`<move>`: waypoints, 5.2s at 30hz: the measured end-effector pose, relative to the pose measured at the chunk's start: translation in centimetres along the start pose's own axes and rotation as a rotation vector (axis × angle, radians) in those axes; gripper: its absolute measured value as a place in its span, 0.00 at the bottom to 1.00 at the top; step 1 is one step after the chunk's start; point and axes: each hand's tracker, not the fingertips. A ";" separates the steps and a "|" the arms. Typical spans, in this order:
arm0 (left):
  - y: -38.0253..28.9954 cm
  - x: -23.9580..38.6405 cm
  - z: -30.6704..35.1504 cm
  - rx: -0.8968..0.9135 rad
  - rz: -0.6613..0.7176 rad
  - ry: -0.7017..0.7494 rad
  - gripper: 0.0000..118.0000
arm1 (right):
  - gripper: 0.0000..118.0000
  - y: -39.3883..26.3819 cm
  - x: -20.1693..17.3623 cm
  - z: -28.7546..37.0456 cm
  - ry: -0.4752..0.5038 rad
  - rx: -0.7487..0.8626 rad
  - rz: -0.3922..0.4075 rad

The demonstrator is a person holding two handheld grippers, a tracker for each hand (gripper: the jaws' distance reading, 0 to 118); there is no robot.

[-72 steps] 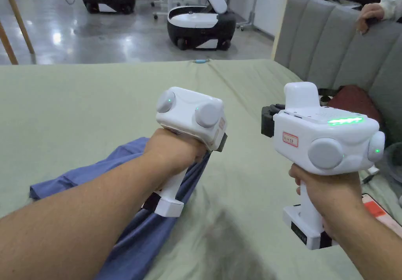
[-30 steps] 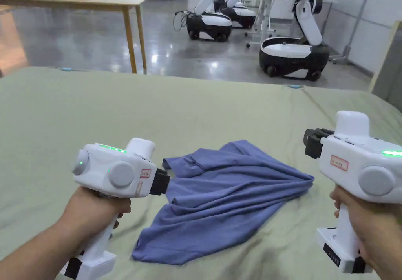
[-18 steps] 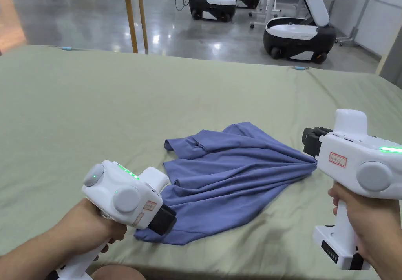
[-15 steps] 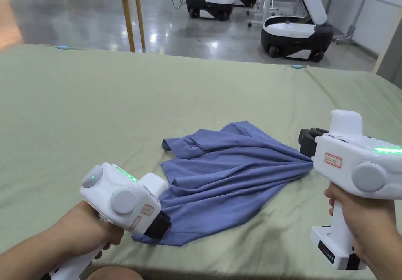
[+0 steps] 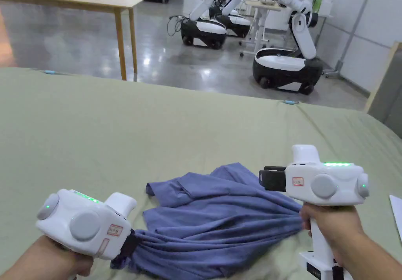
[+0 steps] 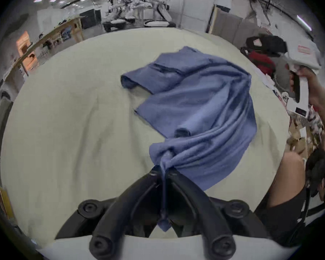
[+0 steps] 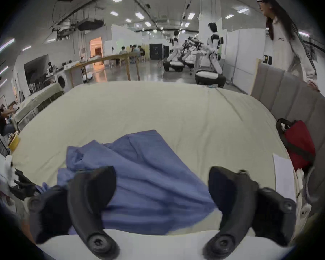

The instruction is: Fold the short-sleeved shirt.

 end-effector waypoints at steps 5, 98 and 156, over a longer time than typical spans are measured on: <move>1.0 -1.8 -0.9 0.012 0.033 -0.025 0.00 | 0.90 4.5 1.5 -8.4 0.095 -0.161 -0.071; 31.8 -13.3 29.6 0.597 0.099 0.355 0.00 | 0.07 27.2 17.0 20.0 -0.243 0.412 -0.282; -0.5 7.6 11.5 0.802 0.064 0.173 0.00 | 0.00 -9.8 0.1 21.5 -0.091 0.376 -0.079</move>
